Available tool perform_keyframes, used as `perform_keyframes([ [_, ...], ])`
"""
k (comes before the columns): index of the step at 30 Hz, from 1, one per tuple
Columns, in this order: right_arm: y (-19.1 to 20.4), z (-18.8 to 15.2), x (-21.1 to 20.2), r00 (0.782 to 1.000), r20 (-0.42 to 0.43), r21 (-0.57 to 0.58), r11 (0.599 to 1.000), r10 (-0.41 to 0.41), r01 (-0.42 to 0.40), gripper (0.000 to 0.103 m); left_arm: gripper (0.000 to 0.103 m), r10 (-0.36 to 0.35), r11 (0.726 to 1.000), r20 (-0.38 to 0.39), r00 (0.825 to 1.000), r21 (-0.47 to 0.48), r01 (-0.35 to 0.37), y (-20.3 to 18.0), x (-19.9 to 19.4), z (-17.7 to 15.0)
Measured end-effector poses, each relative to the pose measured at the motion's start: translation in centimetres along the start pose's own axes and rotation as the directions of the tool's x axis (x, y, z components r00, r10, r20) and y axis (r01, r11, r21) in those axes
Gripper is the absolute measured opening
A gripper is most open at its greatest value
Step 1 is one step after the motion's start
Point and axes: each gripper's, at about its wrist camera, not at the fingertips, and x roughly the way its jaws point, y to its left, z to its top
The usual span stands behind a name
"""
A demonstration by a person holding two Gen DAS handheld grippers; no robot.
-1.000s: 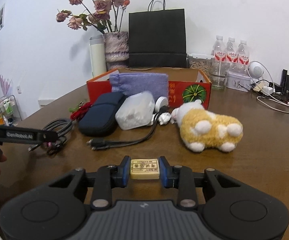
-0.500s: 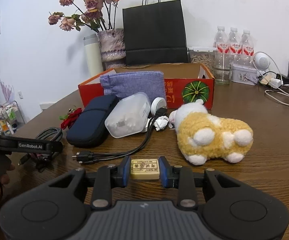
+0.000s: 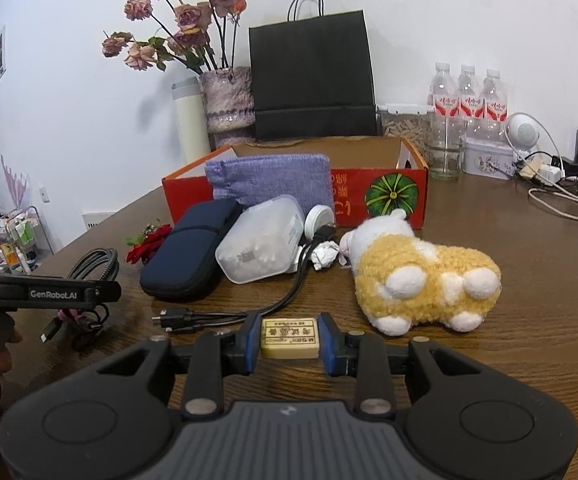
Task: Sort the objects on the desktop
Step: 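Carry tag and cable over the cardboard box and lower them inside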
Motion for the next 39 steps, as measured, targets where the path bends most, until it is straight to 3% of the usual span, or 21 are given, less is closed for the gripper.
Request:
perform_keyframes([
  [14, 0.5, 2.0, -1.8, 0.997, 0.081, -0.027, 1.000, -0.002, 0.005, 0.029, 0.089, -0.049, 0.998, 0.129, 0.990, -0.026, 0.052, -0.1, -4.9, 2.5],
  [24, -0.4, 6.4, -2.2, 0.987, 0.162, -0.029, 1.000, 0.002, 0.003, 0.029, 0.089, -0.065, 0.997, 0.179, 0.982, -0.020, 0.070, -2.2, -7.7, 5.0],
  [39, -0.3, 11.8, -2.7, 0.969, 0.245, -0.064, 0.998, 0.024, -0.009, 0.029, 0.090, -0.089, 0.996, 0.232, 0.969, 0.017, 0.087, -5.4, -6.6, 9.4],
])
